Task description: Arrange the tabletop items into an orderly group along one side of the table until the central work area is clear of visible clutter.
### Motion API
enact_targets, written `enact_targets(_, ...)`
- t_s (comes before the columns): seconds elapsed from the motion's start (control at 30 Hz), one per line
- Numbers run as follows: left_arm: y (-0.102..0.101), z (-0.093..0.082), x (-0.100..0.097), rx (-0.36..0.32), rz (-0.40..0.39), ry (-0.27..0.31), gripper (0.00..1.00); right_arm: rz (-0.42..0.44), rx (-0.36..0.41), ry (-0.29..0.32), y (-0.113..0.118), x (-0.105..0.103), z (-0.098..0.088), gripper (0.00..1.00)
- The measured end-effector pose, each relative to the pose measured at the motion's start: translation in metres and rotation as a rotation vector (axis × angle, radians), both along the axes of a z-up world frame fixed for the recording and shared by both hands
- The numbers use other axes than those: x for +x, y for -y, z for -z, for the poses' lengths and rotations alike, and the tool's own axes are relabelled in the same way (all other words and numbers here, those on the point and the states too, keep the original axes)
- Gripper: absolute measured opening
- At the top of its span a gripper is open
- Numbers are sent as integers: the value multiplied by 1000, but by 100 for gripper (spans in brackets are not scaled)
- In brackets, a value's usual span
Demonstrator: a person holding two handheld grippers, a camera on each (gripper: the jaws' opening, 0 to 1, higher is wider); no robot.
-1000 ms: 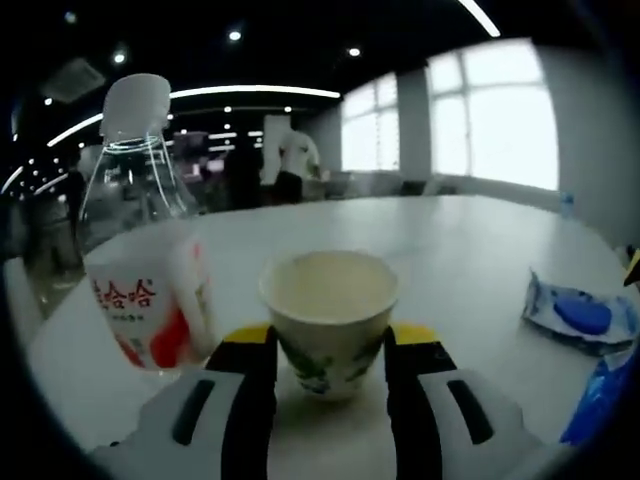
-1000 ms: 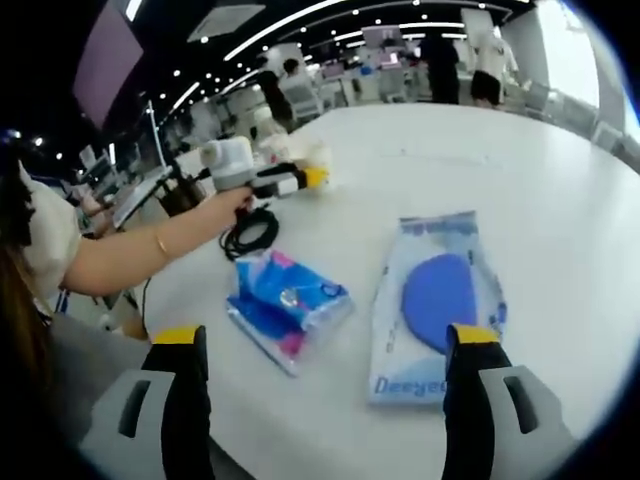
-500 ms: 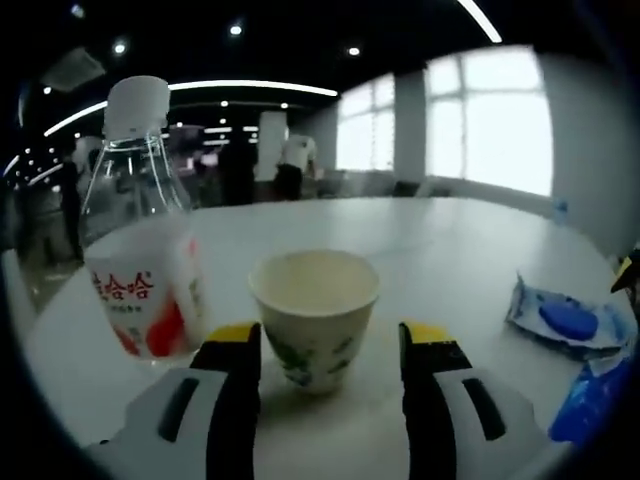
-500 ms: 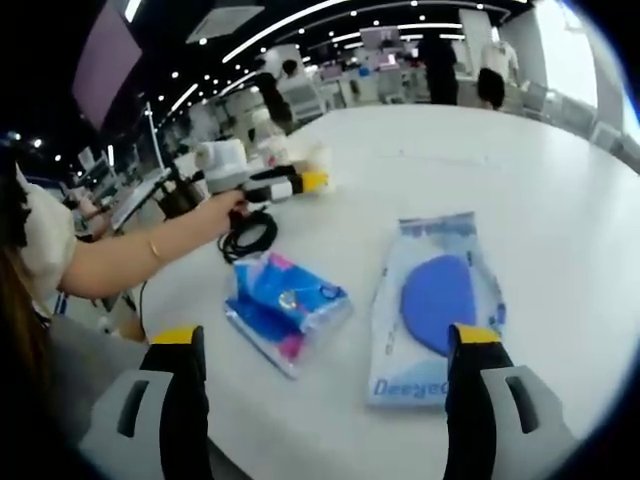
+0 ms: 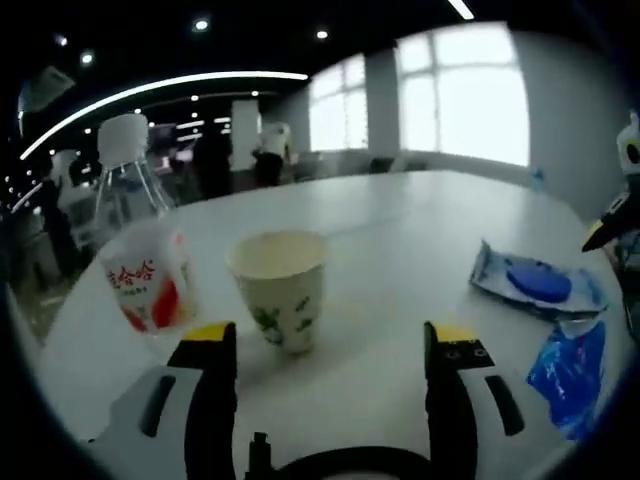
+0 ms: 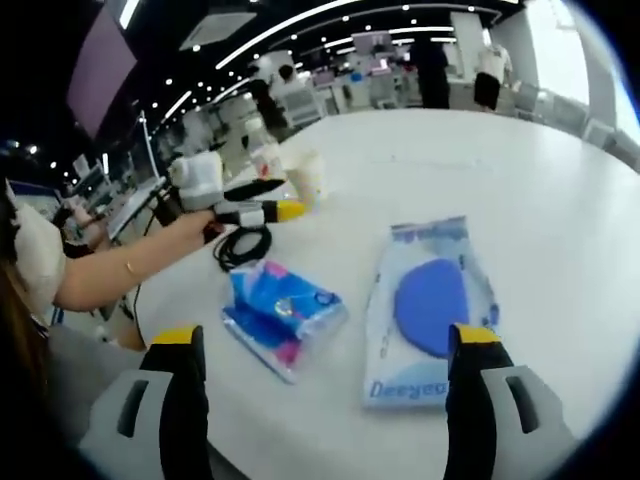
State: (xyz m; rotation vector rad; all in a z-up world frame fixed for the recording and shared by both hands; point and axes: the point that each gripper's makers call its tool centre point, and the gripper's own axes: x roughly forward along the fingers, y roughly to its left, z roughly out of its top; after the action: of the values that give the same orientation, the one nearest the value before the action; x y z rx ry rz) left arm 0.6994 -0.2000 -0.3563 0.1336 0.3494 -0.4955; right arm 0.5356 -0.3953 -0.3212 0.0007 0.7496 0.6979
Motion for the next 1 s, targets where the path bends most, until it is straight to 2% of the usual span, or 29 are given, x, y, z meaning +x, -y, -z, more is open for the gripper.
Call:
enact_targets(0.23,9,-4,-20,11,63,1,87,37,-10,-23,7,1,5,100)
enact_targets(0.33,13,-2,-26,34,84,0,88,59,-20,-32,11,1,7,100)
enact_targets(0.5,23,-6,-35,3,103,2,98,90,-25,-54,17,1,11,99)
enact_targets(0.7,39,-8,-48,16,174,2,99,136,-33,-68,28,2,12,99)
enact_targets(0.8,47,-6,-53,35,203,1,99,171,-30,-92,35,2,15,99)
enact_targets(1.0,71,-12,-61,29,278,17,99,225,-32,-141,46,-1,22,99)
